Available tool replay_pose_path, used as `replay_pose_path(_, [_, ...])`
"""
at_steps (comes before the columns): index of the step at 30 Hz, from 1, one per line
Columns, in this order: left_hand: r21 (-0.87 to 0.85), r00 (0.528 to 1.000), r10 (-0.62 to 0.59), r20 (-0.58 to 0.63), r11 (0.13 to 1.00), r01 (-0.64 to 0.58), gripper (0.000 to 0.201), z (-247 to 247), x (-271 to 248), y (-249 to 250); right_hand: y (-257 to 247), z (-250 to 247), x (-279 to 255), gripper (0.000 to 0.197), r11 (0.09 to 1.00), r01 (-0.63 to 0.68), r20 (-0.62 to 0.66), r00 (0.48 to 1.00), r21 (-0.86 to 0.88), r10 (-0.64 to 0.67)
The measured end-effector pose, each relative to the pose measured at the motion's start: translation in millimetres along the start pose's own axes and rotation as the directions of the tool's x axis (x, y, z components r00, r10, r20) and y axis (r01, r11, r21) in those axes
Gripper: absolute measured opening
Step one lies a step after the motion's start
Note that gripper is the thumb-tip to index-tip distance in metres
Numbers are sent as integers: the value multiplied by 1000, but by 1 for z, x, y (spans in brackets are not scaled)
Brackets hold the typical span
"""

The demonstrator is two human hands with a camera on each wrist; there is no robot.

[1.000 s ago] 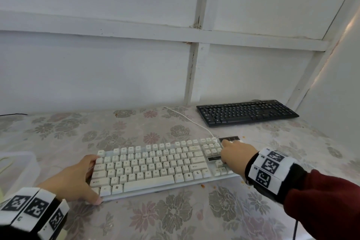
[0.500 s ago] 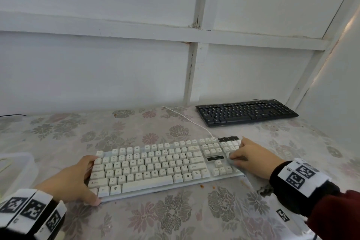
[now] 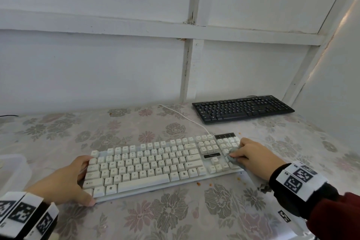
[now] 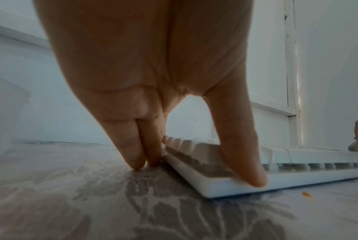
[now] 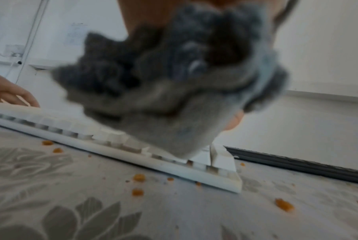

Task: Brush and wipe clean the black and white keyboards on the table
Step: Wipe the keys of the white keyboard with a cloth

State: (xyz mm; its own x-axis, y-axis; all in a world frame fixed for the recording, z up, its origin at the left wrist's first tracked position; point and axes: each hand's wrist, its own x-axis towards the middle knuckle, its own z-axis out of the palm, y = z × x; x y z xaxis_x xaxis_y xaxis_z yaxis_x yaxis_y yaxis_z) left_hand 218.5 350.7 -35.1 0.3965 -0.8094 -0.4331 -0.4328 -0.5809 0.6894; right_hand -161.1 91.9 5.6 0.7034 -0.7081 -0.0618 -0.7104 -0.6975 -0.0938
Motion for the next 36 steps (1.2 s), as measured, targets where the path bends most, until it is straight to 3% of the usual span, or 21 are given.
replay_pose_path(4, [-14,1000,6,-21,1000,-6,117,1,1,-1,8,-2,-4,25,999,-37,-16,999,23,37])
replay_pose_path(9, [-47,1000,25,-3,999,-25,134,1,-2,-2,14,-2,1,25,999,-43,-16,999,19,44])
replay_pose_path(16, [-23,1000,13,6,1000,-13,130,0,1,-7,47,-19,-8,27,979,-194,40,980,-57,196])
replay_pose_path(18, [-28,1000,14,7,1000,-13,133,0,1,-7,46,-24,-10,27,978,-207,-9,978,-25,207])
replay_pose_path(20, [-34,1000,14,10,999,-14,136,0,1,-6,32,-27,-10,25,987,-154,-64,985,50,157])
replay_pose_path(25, [-35,1000,9,-2,999,-9,131,1,-1,-3,-16,-7,1,25,998,36,15,999,49,-37])
replay_pose_path(36, [63,999,-40,-20,997,42,122,2,-6,6,23,-21,1,29,976,-210,-4,978,-55,210])
